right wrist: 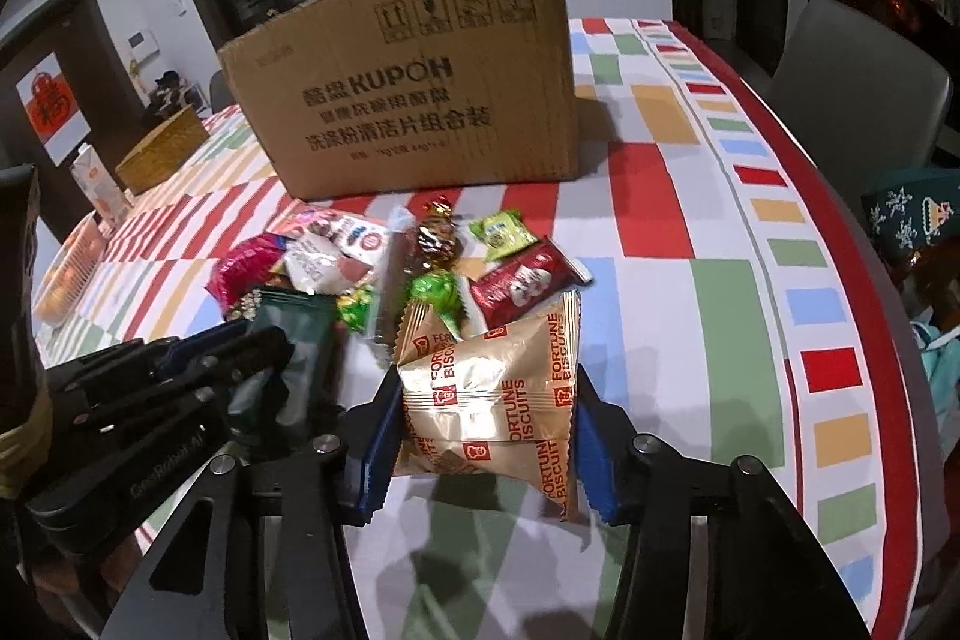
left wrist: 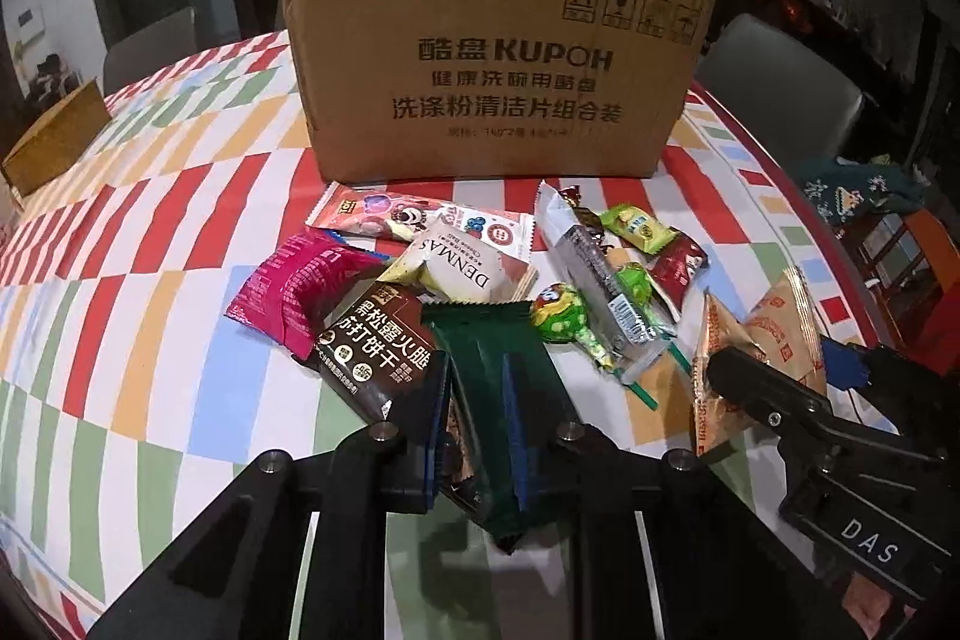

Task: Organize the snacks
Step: 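Grasp the gold biscuit bag with the right tool while the left tool grasps the green packet, then carry both packets over the cardboard box and open both tools to drop them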

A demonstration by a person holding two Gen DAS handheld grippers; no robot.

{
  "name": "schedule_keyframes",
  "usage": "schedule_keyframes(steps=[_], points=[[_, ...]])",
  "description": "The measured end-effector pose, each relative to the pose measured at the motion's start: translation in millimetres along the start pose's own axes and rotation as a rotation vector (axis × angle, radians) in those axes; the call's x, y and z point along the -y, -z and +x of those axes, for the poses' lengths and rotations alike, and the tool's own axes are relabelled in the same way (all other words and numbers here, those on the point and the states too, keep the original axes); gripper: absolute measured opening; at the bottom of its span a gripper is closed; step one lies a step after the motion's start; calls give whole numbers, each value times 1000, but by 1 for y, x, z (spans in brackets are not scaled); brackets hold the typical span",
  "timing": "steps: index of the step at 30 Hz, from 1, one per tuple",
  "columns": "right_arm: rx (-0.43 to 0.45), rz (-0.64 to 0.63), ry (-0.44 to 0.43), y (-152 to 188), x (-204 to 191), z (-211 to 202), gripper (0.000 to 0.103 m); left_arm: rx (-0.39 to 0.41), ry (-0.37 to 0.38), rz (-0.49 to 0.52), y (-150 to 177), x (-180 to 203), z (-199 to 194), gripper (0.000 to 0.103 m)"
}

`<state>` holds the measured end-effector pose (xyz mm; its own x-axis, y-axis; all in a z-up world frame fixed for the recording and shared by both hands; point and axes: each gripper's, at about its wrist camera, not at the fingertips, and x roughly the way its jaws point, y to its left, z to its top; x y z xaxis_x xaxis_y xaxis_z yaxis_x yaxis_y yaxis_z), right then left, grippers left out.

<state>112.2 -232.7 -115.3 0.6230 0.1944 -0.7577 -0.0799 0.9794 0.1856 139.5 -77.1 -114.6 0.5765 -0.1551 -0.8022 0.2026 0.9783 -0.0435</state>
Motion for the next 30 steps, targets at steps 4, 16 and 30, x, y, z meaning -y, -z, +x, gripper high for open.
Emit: schedule_keyframes(steps=[4,16,30], points=[[13,-10,6,1,-6,-6,52,-16,26,-12,4,-2,0,33],[12,25,39,6,9,-8,52,-28,-54,75,4,26,19,60],[19,1,25,5,-4,-11,52,-4,120,-2,6,1,1,11]])
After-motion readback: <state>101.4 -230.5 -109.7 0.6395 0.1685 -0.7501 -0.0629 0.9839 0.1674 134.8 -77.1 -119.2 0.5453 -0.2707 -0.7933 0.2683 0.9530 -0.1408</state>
